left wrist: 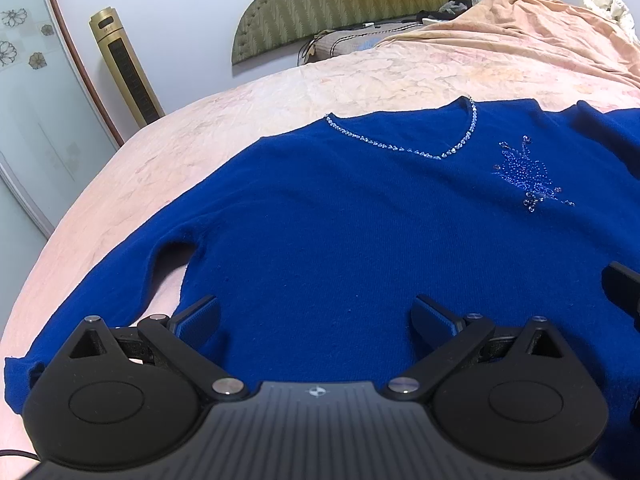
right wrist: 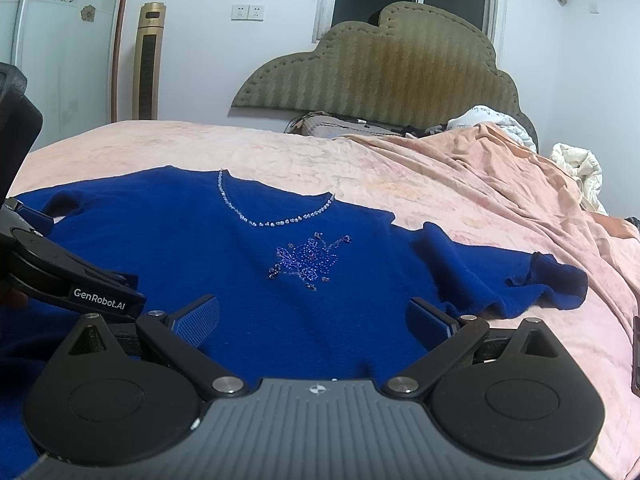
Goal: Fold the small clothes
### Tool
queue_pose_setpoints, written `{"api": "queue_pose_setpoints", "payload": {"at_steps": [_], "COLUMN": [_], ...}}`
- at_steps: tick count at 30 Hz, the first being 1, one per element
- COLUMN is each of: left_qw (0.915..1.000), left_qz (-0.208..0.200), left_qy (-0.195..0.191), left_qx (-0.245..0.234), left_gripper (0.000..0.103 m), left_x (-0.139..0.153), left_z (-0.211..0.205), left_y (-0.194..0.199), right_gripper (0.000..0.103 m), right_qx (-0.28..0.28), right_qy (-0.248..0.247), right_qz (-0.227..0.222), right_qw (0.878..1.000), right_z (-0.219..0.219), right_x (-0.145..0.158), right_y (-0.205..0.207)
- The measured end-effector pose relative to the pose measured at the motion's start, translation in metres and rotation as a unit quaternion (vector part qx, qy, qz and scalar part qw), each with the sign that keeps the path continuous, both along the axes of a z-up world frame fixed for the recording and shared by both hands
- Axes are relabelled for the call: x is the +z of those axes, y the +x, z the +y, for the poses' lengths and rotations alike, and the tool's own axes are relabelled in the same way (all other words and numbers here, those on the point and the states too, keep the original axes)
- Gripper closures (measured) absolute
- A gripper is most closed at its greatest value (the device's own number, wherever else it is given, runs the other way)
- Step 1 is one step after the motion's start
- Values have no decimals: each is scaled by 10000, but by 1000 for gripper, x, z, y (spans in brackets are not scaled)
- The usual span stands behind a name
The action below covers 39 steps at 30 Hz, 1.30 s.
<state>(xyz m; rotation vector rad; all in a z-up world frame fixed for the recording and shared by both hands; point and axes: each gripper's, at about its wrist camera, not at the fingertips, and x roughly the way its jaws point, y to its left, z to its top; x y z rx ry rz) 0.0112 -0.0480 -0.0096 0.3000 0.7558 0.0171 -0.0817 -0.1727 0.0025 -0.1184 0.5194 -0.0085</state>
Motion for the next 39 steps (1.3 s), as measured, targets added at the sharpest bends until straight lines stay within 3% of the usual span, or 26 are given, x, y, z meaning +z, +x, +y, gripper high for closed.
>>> {"api": "queue_pose_setpoints", "payload": {"at_steps": [18,25,29,34,36,39], "left_qw": [9997,9992,9990,9987,9986,9987], "left_qz": [-158,-131,-112,-99,-77,-27], "left_qy": [-71,-2,-13,30,61,96], "left_qx": [-173,-366,-435,-505,-521,-510], "left_gripper": [1,1,1,1,1,1], "left_x": [2,-2,1,2,1,-1], "left_z": [-4,-13,-15,-19,-20,-21], "left_y": [-1,-1,-1,1,3,6], "right_gripper": [3,5,8,20,28,31], "right_qx": [-4,-362,-947,-1697,-1737,-1340], "right_qy": [-169,-347,-933,-1879,-2429,-3203], "right_qz": [-39,-79,-255,-109,159,560], "right_qw": [9999,9987,9908,9673,9542,9361], "right_z": [-8,-59,-116,-199,-221,-230], "right_x": [2,9,14,6,-5,-27], "right_y": [2,9,24,60,75,92]}}
